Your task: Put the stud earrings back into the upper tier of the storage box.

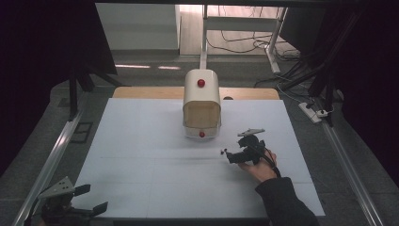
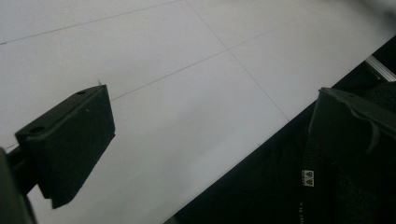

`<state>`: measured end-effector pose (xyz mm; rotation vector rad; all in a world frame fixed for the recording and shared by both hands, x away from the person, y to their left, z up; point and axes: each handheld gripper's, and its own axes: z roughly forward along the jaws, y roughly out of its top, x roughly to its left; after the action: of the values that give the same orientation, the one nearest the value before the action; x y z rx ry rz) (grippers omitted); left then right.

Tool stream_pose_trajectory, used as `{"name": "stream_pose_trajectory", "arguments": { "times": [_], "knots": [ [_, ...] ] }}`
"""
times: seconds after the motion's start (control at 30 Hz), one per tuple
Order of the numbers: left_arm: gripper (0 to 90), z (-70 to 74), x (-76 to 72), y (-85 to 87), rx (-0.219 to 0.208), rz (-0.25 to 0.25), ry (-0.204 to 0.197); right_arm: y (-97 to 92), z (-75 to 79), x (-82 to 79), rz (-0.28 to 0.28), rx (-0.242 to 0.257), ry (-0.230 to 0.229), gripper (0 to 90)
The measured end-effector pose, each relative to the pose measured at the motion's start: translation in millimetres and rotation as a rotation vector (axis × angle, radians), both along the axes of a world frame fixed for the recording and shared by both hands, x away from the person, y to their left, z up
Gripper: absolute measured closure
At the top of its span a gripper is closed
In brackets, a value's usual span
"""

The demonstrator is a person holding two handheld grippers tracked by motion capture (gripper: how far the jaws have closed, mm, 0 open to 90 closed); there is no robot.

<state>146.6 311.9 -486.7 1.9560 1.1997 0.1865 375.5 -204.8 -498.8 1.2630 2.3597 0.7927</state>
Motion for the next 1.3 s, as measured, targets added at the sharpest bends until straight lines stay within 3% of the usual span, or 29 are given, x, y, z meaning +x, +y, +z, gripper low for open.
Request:
{"name": "stream_pose_trajectory", "arguments": {
  "times": [0.17, 0.57, 0.8, 0.97, 1.1, 1.3],
  "knots": [
    [0.7, 0.0, 0.0, 0.1, -0.001, 0.001, 0.001, 3.8, 0.8, 5.3, 0.016, -0.010, -0.010, 19.8],
    [0.9, 0.0, 0.2, 0.1, 0.000, 0.000, 0.002, 14.5, 0.5, 16.2, 0.066, 0.046, 0.043, 60.5],
    [1.0, 0.0, 0.1, 0.1, 0.000, -0.001, 0.001, 23.5, -4.1, 19.6, 0.092, 0.022, 0.050, 71.5],
    [1.1, -0.1, 0.1, 0.0, 0.000, -0.002, 0.001, 26.9, -6.7, 22.0, 0.101, 0.021, 0.059, 75.2],
    [1.2, -0.1, 0.0, -0.1, -0.001, -0.004, 0.000, 30.5, -12.0, 22.3, 0.111, -0.030, 0.075, 78.6],
    [1.2, -0.1, -0.1, -0.4, 0.001, -0.004, -0.002, 29.9, -11.4, 22.3, 0.109, -0.030, 0.076, 79.5]
  ]
}}
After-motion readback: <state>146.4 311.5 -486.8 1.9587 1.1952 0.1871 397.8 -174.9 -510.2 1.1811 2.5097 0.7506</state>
